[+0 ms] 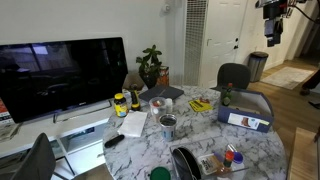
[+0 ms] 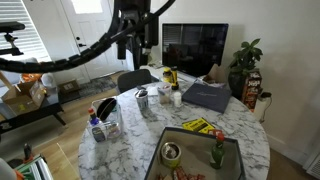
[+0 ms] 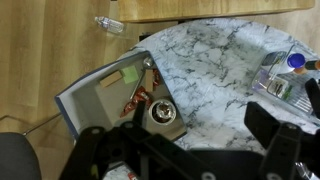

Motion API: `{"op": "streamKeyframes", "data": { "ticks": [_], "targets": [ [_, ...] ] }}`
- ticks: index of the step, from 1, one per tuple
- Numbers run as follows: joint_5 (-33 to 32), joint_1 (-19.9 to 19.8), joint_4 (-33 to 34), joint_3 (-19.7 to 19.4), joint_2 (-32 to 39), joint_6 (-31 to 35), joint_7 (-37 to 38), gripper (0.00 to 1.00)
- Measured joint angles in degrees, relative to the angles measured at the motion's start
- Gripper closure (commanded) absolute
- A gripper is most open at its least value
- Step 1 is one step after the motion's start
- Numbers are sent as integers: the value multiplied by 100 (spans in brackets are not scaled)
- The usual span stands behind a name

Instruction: Put the plastic cup inside the box

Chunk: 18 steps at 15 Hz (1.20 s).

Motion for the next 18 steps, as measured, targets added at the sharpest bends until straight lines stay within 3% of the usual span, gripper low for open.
{"op": "streamKeyframes", "data": {
  "ticks": [4, 9, 12, 15, 18],
  "targets": [
    [172, 109, 386, 118, 298, 296, 97, 0],
    [333, 479, 1720, 690, 1477, 951, 619, 0],
    [333, 673, 2613, 992, 2399, 873, 784, 0],
    [287, 885, 3470, 1237, 3385, 375, 770, 0],
    [267, 951, 3862, 1269, 3816, 235, 758, 0]
  ]
}}
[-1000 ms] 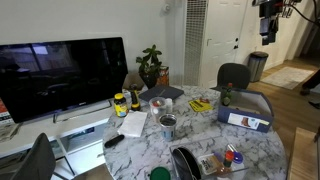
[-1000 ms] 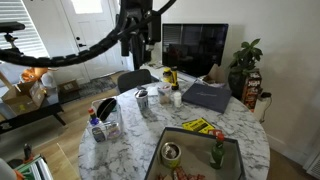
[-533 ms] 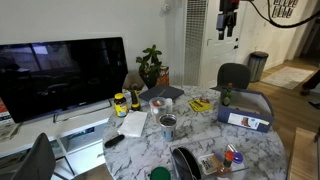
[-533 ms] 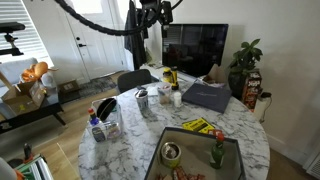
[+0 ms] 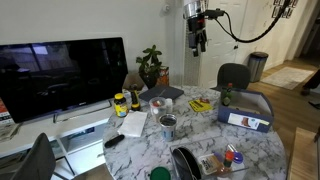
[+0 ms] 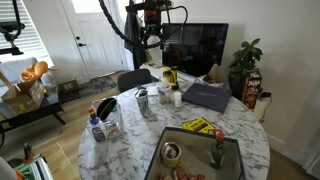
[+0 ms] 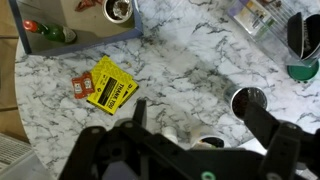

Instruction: Put the plastic cup inside the box

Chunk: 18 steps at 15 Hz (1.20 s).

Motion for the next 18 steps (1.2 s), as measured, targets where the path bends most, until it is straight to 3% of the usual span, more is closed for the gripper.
{"op": "streamKeyframes", "data": {
  "ticks": [4, 6, 8, 13, 18],
  "targets": [
    [69, -30, 133, -10, 18, -61, -46, 0],
    [449, -24, 259, 51, 236, 2, -46, 0],
    [842, 7, 480, 181, 719, 156, -46, 0],
    [874, 122, 1114, 141, 2139, 1176, 636, 0],
    [874, 130, 1129, 147, 2009, 1165, 625, 0]
  ]
}}
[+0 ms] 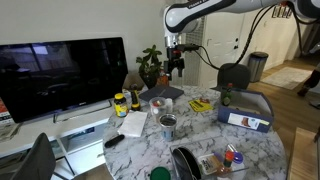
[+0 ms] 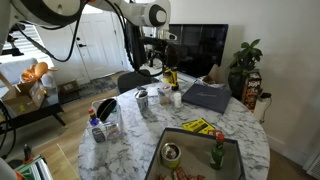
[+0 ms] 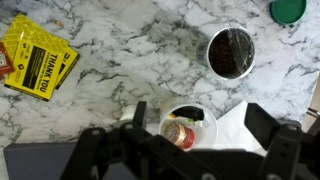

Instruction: Put the plastic cup inside the box

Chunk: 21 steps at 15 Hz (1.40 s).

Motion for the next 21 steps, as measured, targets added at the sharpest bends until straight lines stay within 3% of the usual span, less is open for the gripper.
{"op": "streamKeyframes", "data": {
  "ticks": [4, 11, 21],
  "targets": [
    [-7, -7, 21, -16, 136, 383, 10, 0],
    [1, -25, 452, -44, 1036, 1034, 143, 0],
    [208, -146, 1739, -30, 2323, 983, 507, 0]
  ]
}}
